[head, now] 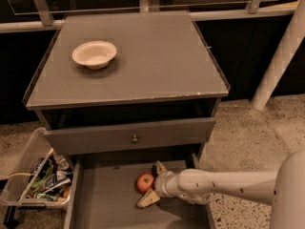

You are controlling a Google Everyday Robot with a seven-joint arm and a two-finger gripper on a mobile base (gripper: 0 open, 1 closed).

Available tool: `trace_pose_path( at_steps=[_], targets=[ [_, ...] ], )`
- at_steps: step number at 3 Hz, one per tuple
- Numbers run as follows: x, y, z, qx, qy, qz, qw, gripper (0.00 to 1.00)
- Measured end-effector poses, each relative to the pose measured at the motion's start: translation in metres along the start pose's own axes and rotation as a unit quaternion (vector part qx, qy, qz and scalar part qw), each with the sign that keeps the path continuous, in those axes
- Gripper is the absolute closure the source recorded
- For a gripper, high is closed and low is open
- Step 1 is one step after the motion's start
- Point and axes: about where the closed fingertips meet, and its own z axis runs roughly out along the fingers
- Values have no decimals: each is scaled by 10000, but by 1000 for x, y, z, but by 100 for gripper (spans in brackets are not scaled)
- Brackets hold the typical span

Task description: Place apple into middle drawer

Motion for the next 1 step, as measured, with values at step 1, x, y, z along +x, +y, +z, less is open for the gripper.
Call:
trace_pose_path(
  at_steps=[1],
  targets=[
    [0, 0, 0, 0, 0, 0, 10000, 0]
  ],
)
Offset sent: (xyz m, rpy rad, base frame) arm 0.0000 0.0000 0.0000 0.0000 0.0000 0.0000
